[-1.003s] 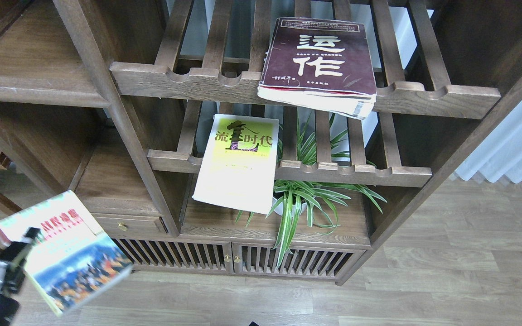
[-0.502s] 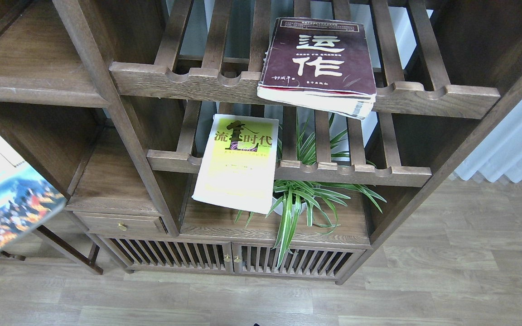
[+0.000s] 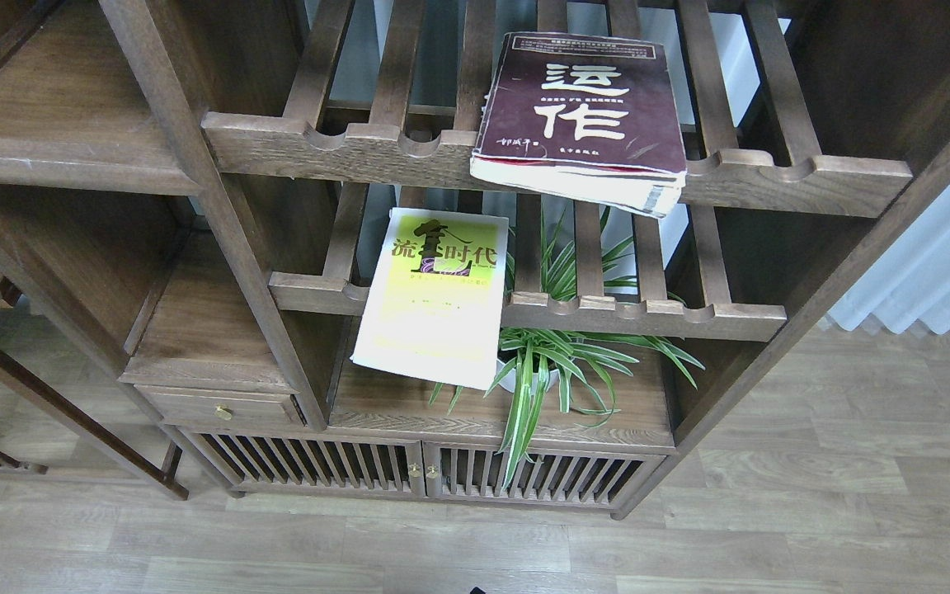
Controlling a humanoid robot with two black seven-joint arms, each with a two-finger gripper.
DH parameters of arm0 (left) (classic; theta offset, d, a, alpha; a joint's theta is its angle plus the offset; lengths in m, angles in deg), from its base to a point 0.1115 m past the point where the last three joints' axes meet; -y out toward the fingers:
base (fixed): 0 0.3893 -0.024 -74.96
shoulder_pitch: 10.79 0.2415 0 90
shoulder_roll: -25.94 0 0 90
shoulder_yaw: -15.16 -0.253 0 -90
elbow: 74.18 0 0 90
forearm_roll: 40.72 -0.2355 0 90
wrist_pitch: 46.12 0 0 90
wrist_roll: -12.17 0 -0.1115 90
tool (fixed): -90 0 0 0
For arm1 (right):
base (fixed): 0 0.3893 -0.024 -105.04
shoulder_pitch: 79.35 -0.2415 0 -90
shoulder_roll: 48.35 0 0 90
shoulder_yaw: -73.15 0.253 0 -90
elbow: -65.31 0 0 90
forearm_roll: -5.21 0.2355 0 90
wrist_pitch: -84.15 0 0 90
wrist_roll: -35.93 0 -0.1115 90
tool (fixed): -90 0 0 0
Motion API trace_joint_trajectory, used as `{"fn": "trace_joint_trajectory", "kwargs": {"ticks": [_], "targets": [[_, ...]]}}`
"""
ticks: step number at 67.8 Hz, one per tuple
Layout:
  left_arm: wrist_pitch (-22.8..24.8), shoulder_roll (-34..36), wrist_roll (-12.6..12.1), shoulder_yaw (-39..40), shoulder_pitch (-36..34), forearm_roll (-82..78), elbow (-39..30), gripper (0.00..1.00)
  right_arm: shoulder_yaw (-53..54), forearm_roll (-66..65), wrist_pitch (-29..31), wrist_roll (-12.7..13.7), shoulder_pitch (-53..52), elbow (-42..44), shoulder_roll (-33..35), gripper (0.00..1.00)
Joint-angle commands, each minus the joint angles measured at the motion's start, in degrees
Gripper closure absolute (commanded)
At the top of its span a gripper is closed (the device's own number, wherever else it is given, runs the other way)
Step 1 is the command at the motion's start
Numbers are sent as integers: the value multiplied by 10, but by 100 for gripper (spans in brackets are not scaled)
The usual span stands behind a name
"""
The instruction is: Organize books on shelf
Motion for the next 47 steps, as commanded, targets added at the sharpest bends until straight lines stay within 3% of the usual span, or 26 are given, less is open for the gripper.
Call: {"fn": "trace_joint_trajectory", "kwargs": {"ticks": [1, 32, 47], "targets": [[0, -7, -14, 2, -74, -27, 25, 94, 0, 0, 0, 0, 1, 0, 2, 1], [0, 4, -14, 39, -150, -216, 92, 94, 0, 4, 0, 0, 7, 0, 2, 1], [0, 8, -14, 39, -219, -302, 110, 94, 0, 4, 0, 0, 9, -1, 2, 1]]}}
